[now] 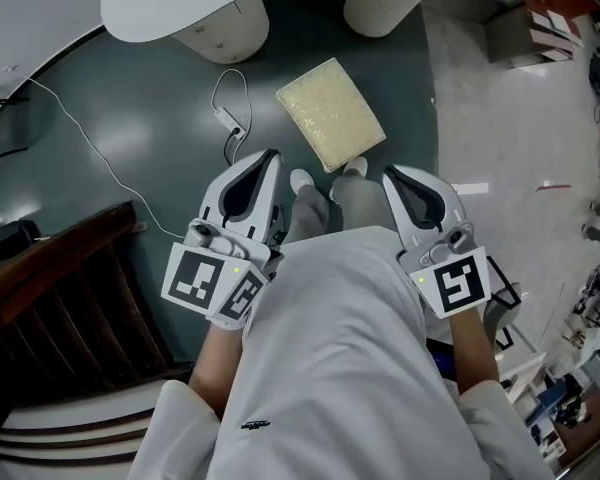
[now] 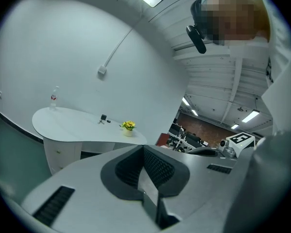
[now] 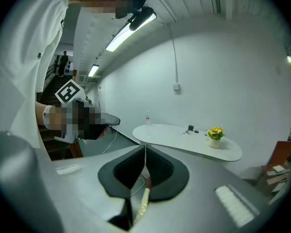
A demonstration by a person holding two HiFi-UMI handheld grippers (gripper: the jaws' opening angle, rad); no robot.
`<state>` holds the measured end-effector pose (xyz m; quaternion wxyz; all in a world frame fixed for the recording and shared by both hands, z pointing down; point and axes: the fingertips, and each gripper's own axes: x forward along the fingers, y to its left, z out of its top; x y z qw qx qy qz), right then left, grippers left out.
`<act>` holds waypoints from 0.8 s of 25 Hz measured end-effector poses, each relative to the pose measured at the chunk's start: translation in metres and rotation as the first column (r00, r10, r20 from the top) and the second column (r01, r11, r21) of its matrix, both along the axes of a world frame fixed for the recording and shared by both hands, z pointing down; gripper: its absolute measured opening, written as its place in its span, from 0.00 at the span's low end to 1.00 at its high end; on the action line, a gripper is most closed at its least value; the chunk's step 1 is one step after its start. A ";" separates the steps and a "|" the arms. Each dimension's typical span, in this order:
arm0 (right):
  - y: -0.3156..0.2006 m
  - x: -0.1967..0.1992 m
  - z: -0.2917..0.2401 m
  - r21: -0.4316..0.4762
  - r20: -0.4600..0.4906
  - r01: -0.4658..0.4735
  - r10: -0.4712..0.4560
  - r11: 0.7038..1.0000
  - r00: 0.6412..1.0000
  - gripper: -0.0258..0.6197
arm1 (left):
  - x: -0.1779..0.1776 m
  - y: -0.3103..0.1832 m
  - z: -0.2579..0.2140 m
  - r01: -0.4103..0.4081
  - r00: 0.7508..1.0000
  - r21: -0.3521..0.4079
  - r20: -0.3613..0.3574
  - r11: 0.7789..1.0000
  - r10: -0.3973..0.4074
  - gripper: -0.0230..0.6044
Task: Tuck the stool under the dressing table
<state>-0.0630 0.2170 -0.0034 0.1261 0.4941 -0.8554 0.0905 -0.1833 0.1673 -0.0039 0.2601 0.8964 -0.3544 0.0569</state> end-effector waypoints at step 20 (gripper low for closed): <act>-0.028 0.023 0.168 -0.206 0.058 -0.050 0.064 0.977 0.996 0.12 | 0.042 -0.016 0.136 0.023 0.992 -0.188 0.127 0.982 0.001 0.05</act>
